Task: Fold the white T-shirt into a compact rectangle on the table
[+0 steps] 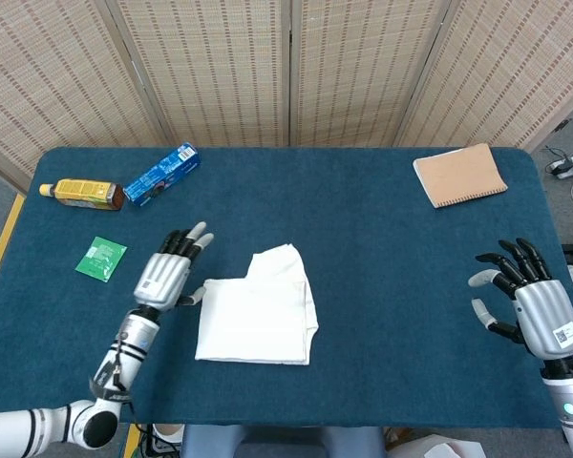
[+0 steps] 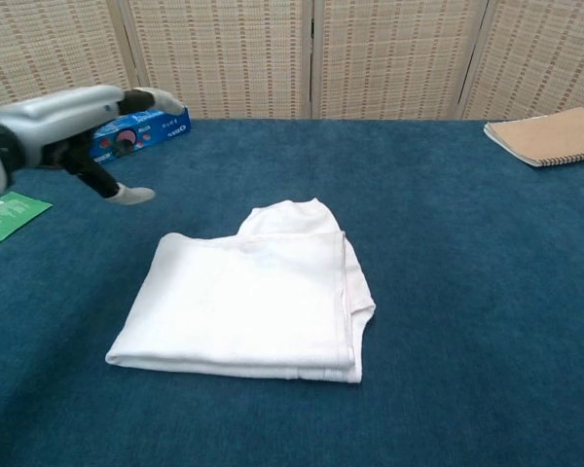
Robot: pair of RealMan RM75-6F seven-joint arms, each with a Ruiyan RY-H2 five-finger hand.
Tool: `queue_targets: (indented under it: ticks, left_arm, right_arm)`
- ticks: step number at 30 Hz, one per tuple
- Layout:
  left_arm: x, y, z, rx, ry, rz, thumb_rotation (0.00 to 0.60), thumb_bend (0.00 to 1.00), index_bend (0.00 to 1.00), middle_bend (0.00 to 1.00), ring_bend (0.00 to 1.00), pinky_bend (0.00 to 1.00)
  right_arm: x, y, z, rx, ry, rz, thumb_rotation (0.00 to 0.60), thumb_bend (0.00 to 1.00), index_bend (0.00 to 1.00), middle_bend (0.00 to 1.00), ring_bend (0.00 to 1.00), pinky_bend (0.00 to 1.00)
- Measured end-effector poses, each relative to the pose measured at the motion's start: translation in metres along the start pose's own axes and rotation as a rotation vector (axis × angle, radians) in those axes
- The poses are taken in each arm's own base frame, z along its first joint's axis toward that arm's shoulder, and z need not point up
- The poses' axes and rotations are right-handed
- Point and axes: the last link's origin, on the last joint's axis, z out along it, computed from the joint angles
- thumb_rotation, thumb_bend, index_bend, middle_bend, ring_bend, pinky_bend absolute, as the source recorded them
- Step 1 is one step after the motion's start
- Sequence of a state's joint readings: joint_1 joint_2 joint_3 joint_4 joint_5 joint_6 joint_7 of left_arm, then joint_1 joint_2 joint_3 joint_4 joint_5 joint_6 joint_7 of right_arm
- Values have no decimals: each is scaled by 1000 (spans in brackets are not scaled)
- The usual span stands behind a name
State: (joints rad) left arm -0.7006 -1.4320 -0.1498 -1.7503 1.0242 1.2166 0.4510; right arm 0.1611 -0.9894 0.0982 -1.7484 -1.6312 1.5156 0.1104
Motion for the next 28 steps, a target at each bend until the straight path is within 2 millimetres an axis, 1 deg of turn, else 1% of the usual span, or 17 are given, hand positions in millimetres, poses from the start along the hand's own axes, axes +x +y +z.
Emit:
queue_targets:
  ticks: [1, 4, 6, 8, 10, 14, 16, 20, 28]
  left_arm:
    - [2, -11, -8, 25, 11, -4, 600, 281, 33, 0, 0, 0]
    - [6, -36, -28, 79, 37, -6, 600, 281, 33, 0, 0, 0]
    - [7, -49, -40, 106, 51, -8, 600, 281, 34, 0, 0, 0]
    - [8, -62, -55, 139, 65, -9, 600, 281, 36, 0, 0, 0]
    - [9, -75, -70, 170, 79, -6, 600, 281, 38, 0, 0, 0]
    - [12, -95, -97, 224, 120, 0, 600, 281, 48, 0, 0, 0]
    - [14, -103, -112, 247, 148, -10, 600, 281, 51, 0, 0, 0]
    - [16, -111, -138, 251, 169, 4, 600, 281, 52, 0, 0, 0]
    - [20, -112, -176, 268, 193, 44, 600, 280, 60, 0, 0, 0]
  right_arm:
    - [-1, 1, -1, 1, -18, -7, 600, 353, 459, 284, 103, 60]
    - [-4, 5, -2, 6, -58, -28, 600, 362, 439, 282, 103, 61]
    - [-5, 7, -3, 10, -75, -48, 600, 373, 408, 281, 103, 69]
    - [-8, 9, -5, 18, -95, -77, 600, 384, 365, 277, 115, 108]
    - [-10, 11, -7, 26, -117, -102, 600, 388, 342, 276, 131, 133]
    - [-15, 13, -11, 28, -146, -115, 600, 396, 334, 276, 137, 169]
    - [-17, 14, -13, 24, -158, -107, 600, 399, 333, 276, 137, 170]
    - [-19, 14, -18, 16, -164, -98, 600, 402, 333, 276, 137, 170]
    - [-22, 16, -27, -8, -161, -81, 600, 403, 333, 276, 137, 170]
